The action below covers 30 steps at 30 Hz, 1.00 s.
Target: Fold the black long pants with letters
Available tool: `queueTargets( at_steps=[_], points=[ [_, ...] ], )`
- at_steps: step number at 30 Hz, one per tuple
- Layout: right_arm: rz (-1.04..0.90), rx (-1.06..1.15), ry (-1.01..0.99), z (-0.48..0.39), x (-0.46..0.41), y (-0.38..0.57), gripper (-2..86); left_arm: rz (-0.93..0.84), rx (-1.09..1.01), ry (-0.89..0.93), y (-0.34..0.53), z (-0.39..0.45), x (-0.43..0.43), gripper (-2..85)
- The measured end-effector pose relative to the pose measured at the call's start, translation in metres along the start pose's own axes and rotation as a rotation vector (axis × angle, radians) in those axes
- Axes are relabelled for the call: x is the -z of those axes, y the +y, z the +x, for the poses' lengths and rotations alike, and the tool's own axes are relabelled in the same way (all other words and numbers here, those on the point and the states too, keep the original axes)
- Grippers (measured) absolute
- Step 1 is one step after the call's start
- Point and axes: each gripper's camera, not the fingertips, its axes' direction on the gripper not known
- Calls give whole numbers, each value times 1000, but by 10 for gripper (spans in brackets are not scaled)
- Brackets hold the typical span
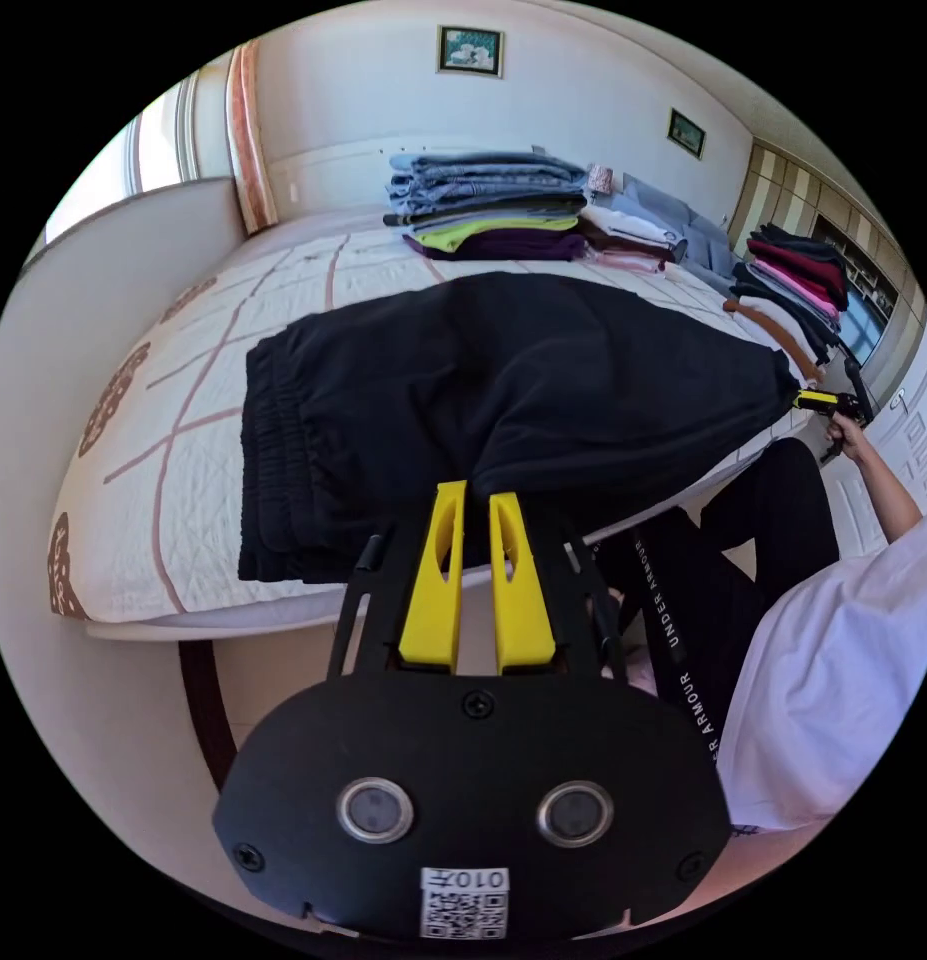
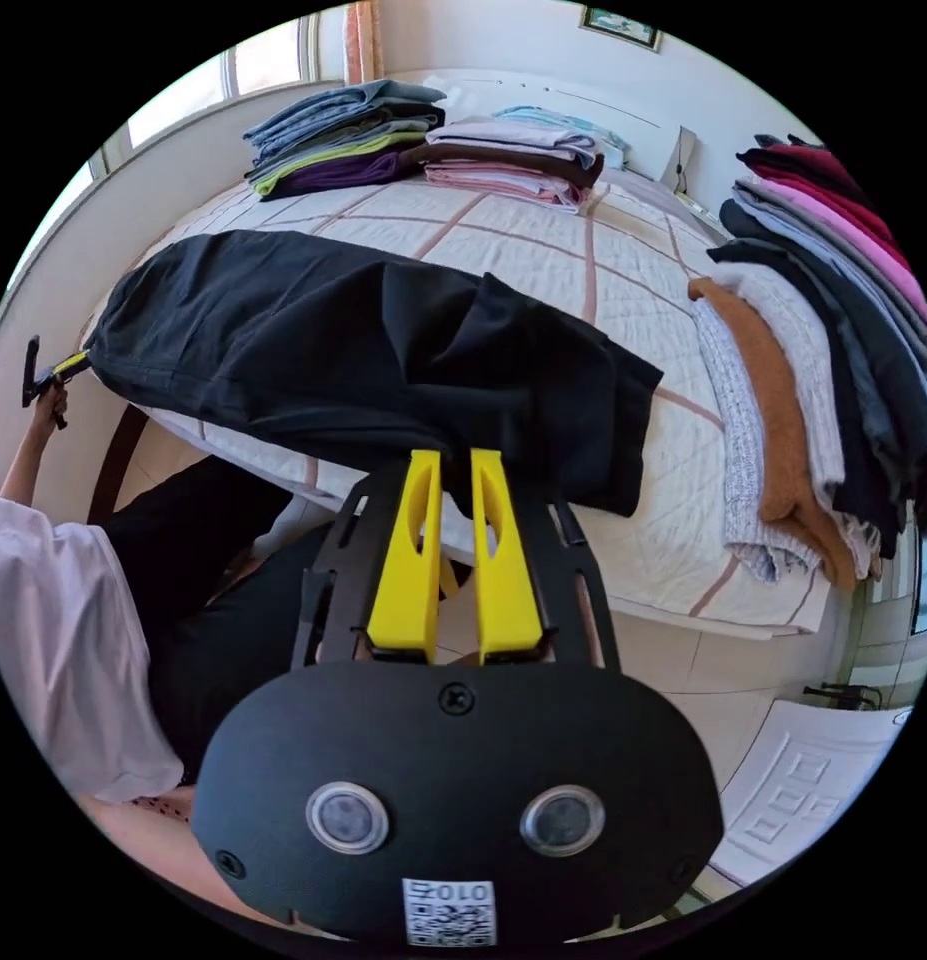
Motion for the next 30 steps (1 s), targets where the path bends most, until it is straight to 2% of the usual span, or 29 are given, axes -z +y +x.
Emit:
queueTargets(
  at_steps=[2, 8, 12, 15, 19, 22, 28, 30],
  points=[
    [56, -52, -113, 19, 11, 16, 79, 43, 25, 21, 8, -3, 8, 18],
    [242, -237, -156, 63, 46, 73, 118, 99, 83, 63, 40, -11, 38, 27],
    [317, -390, -140, 98, 57, 79, 122, 315, 225, 186, 63, -34, 64, 31],
    [346, -436, -169, 118, 54, 64, 125, 259, 234, 200, 59, -36, 57, 33],
    [189, -395, -259, 123, 18, 25, 112, 180, 240, 207, 58, -32, 46, 34],
    [159, -321, -131, 103, 30, 6, 49, 211, 275, 231, 69, -35, 50, 35],
    [331, -357, 38, 108, 98, -7, 38, 211, 305, 264, 84, -38, 45, 38],
    [224, -405, 66, 120, 81, -12, 38, 216, 306, 266, 87, -36, 44, 39]
  ],
)
